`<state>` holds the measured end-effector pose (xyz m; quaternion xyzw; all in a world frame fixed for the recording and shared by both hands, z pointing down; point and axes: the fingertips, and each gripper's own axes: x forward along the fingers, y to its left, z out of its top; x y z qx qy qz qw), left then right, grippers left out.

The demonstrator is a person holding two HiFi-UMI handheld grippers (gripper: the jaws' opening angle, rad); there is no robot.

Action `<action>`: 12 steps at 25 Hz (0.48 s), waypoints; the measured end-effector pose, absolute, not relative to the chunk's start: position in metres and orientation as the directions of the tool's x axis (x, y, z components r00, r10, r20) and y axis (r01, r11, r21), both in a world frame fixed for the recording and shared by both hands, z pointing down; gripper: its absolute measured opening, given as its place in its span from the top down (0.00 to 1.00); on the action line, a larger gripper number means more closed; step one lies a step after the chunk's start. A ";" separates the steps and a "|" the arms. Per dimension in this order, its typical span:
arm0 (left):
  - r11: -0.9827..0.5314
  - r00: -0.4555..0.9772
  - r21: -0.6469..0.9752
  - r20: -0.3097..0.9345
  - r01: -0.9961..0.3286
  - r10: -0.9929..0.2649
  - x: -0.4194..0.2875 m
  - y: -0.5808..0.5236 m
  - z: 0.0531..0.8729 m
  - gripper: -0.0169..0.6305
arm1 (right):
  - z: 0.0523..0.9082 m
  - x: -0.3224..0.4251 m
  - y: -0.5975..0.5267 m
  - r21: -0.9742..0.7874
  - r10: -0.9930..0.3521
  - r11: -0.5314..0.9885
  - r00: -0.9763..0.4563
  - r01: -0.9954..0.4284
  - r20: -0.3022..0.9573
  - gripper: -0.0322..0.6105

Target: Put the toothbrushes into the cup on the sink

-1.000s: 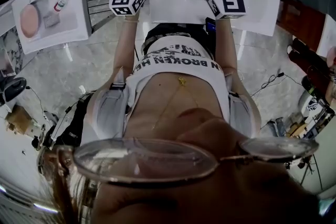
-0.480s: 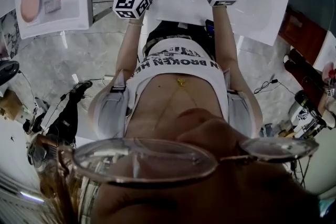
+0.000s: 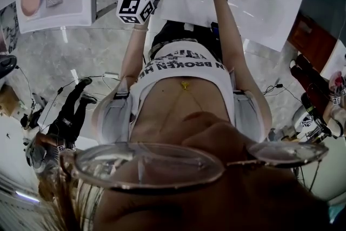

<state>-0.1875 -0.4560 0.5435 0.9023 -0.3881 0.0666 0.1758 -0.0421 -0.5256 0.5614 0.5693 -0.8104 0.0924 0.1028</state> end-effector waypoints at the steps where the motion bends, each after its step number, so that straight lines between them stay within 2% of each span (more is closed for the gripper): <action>1: -0.636 0.689 0.267 0.258 -0.724 -0.677 -0.188 -0.455 0.544 0.95 | 0.564 -0.041 -0.527 -0.035 -0.905 0.328 -0.324 -0.944 0.275 0.87; 8: -0.636 0.691 0.273 0.246 -0.722 -0.679 -0.186 -0.454 0.539 0.95 | 0.565 -0.035 -0.535 -0.044 -0.908 0.309 -0.309 -0.950 0.282 0.86; 12: -0.645 0.699 0.271 0.241 -0.715 -0.674 -0.182 -0.454 0.535 0.95 | 0.563 -0.028 -0.533 -0.029 -0.915 0.284 -0.280 -0.959 0.290 0.69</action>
